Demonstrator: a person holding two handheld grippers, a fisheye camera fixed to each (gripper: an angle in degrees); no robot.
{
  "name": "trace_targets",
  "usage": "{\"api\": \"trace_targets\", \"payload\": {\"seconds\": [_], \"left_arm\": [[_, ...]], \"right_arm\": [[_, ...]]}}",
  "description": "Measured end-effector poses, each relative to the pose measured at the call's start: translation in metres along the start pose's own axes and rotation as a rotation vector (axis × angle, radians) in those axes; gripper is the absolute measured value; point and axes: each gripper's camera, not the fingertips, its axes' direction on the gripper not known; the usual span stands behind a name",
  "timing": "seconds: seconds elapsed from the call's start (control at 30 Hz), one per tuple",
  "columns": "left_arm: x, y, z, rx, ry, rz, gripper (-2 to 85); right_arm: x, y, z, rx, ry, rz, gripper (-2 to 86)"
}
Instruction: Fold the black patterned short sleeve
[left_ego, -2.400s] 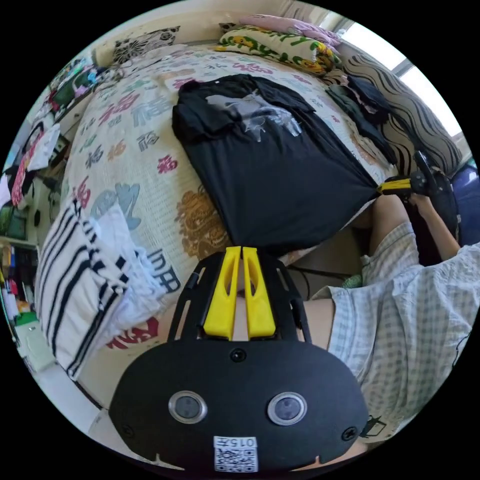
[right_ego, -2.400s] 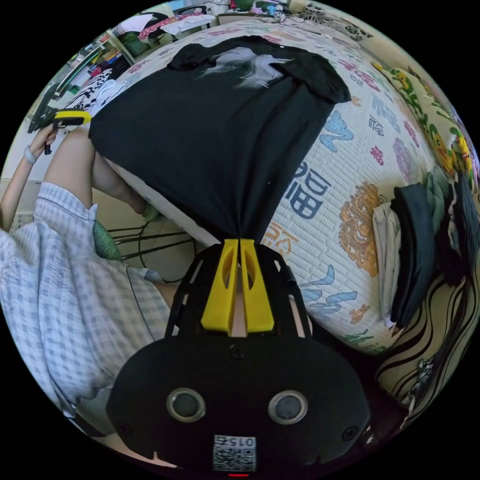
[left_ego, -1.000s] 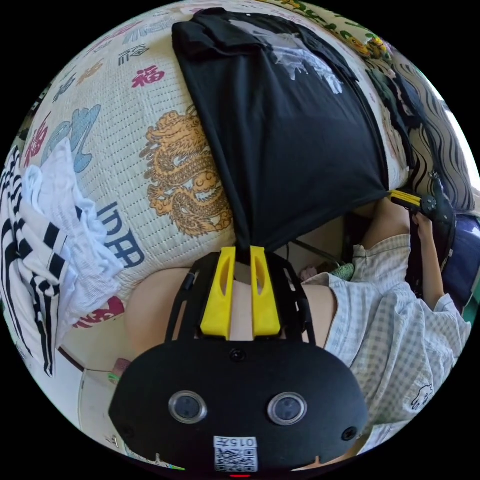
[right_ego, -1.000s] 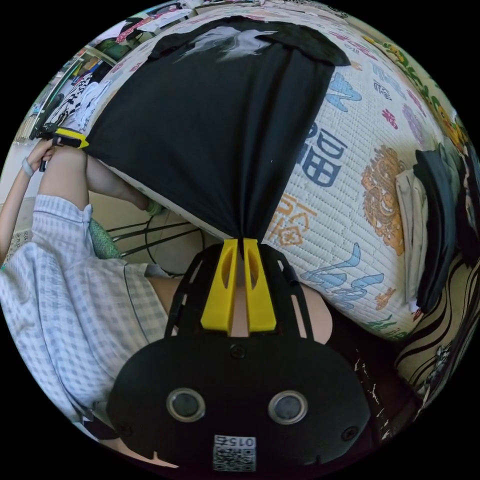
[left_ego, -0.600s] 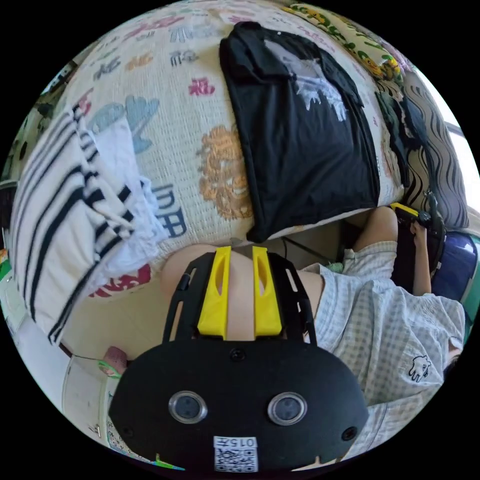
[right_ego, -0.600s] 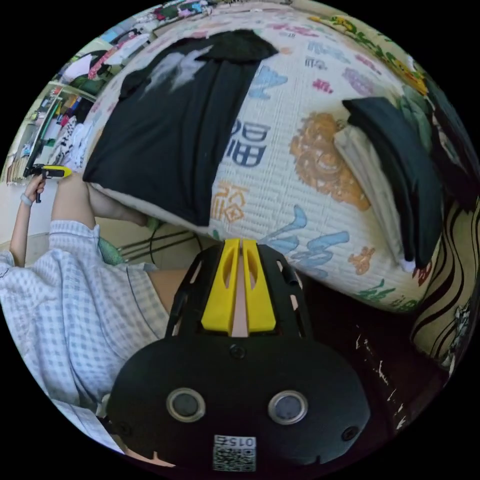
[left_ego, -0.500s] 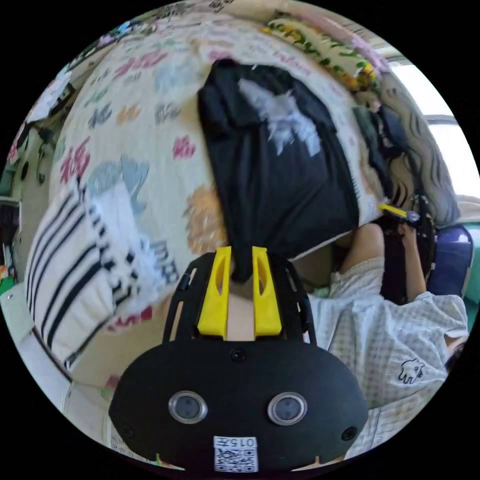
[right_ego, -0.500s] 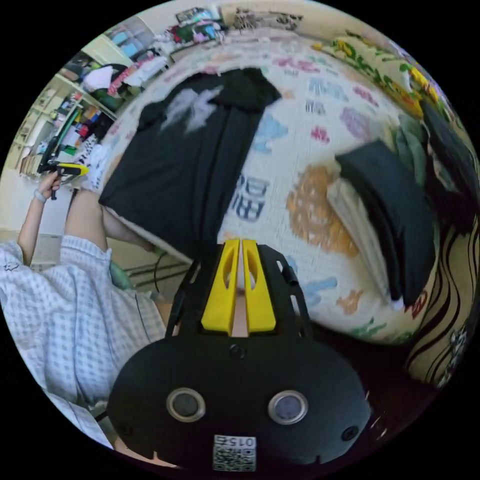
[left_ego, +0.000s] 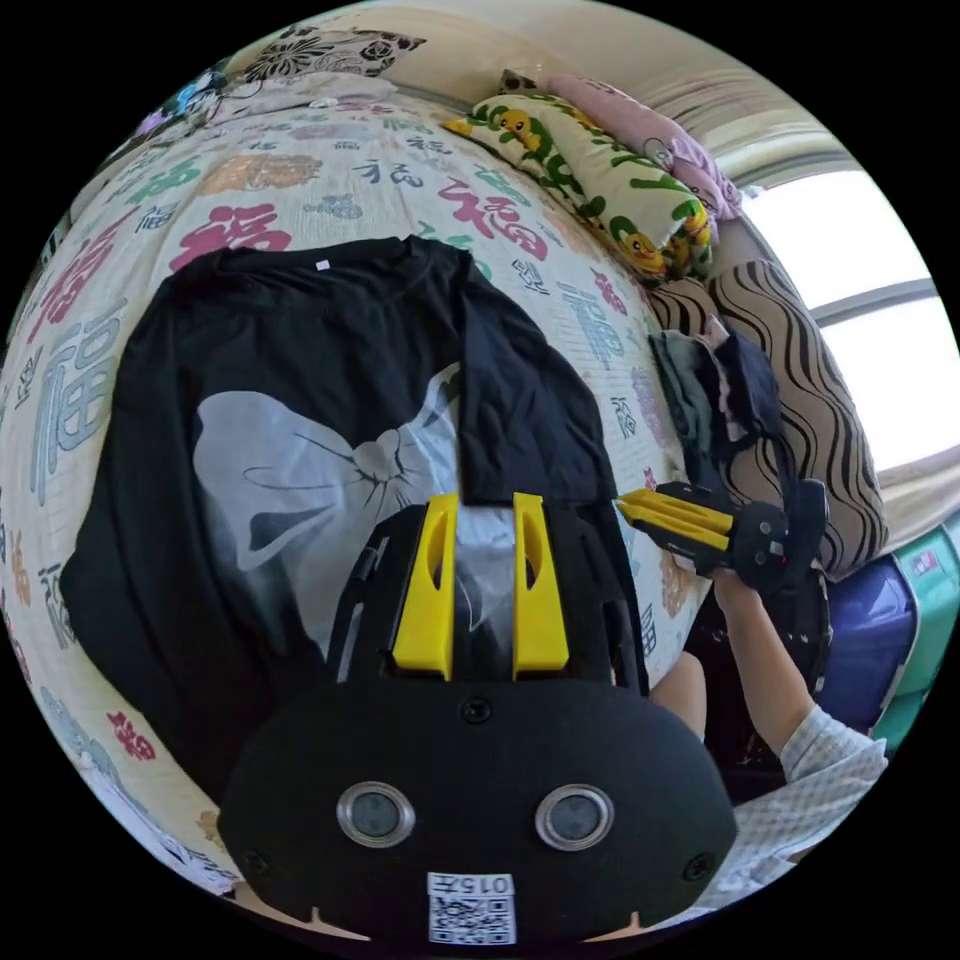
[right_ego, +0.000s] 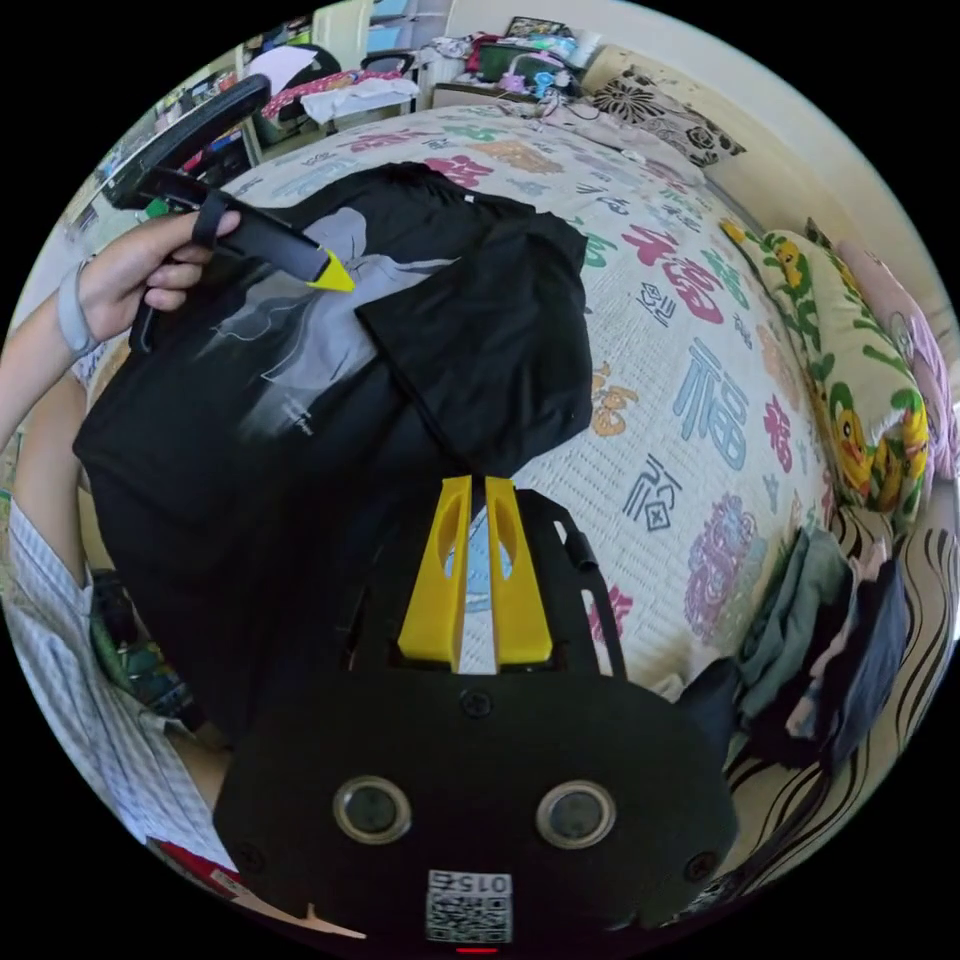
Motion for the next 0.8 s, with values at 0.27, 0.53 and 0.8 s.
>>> {"api": "trace_targets", "payload": {"seconds": [0.27, 0.53, 0.8], "left_arm": [[-0.005, -0.021, 0.051, -0.034, -0.040, 0.032, 0.7], [0.047, -0.079, 0.010, 0.146, 0.090, 0.192, -0.6], [0.135, -0.188, 0.075, 0.160, 0.158, 0.323, -0.6]], "right_arm": [[0.073, -0.024, 0.017, 0.016, -0.179, 0.054, -0.1], [0.198, 0.010, -0.012, 0.287, -0.421, 0.396, -0.4], [0.289, 0.034, 0.013, 0.358, -0.414, 0.654, -0.5]]}}
